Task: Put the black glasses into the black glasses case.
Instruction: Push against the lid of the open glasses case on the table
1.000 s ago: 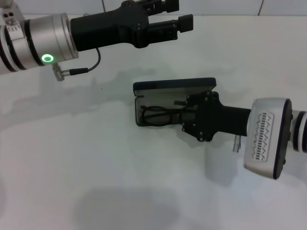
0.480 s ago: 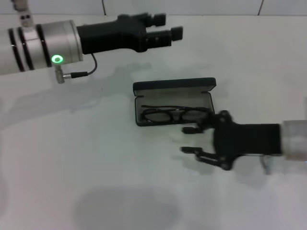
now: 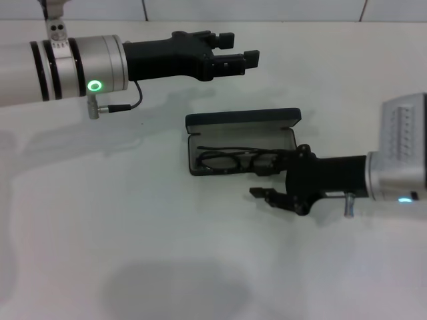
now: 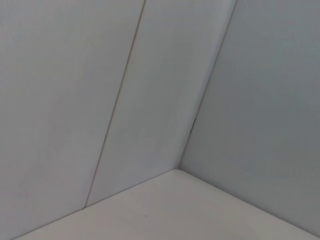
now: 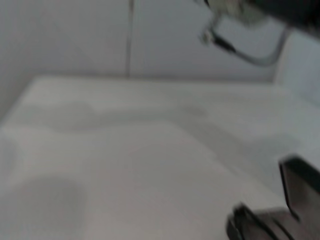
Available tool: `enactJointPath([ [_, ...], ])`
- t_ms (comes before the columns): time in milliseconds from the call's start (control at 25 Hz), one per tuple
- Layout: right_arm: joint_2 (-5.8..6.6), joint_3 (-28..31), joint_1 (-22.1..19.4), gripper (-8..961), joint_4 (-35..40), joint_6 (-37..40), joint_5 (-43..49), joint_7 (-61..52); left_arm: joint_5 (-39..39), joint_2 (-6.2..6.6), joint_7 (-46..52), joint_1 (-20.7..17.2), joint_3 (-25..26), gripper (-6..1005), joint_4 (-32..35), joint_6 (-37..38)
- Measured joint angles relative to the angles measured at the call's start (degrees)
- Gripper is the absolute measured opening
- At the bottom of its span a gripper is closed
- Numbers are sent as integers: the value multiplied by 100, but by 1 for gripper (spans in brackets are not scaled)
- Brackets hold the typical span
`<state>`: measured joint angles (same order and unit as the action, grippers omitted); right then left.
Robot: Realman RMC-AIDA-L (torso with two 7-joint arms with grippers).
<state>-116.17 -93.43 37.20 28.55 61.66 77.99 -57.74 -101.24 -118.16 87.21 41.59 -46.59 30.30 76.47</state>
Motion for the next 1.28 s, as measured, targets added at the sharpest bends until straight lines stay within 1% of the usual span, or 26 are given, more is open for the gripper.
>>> enactJointPath([
  [120, -2, -56, 52, 334, -4, -352, 11, -211, -4, -4, -11, -23, 1, 768, 2, -1],
  [360, -2, -6, -26, 334, 33, -718, -48, -373, -9, -5, -24, -77, 1, 768, -9, 0],
  [440, -2, -14, -40, 334, 39, -610, -98, -373, -10, -9, -25, -89, 2, 767, 1, 9],
  [600, 16, -8, -50, 334, 78, -76, -121, -343, -11, -13, -41, -109, 2, 767, 3, 18],
  [720, 19, -30, -28, 334, 115, 41, -101, -344, -11, -13, -47, -110, 2, 767, 3, 23],
  [840, 6, -68, 59, 333, 109, 8, -54, -365, -11, -14, -57, -110, 1, 767, 3, 26],
  [1000, 0, -126, 190, 336, 52, -217, -46, -390, 0, -14, -64, -98, 2, 767, 4, 26],
  [1120, -2, -145, 210, 338, 53, -438, -89, -391, 3, -14, -69, -77, 1, 767, 4, 26],
  [1280, -2, -98, 153, 341, 115, -522, -184, -379, 12, -12, -71, -87, 1, 767, 4, 26],
])
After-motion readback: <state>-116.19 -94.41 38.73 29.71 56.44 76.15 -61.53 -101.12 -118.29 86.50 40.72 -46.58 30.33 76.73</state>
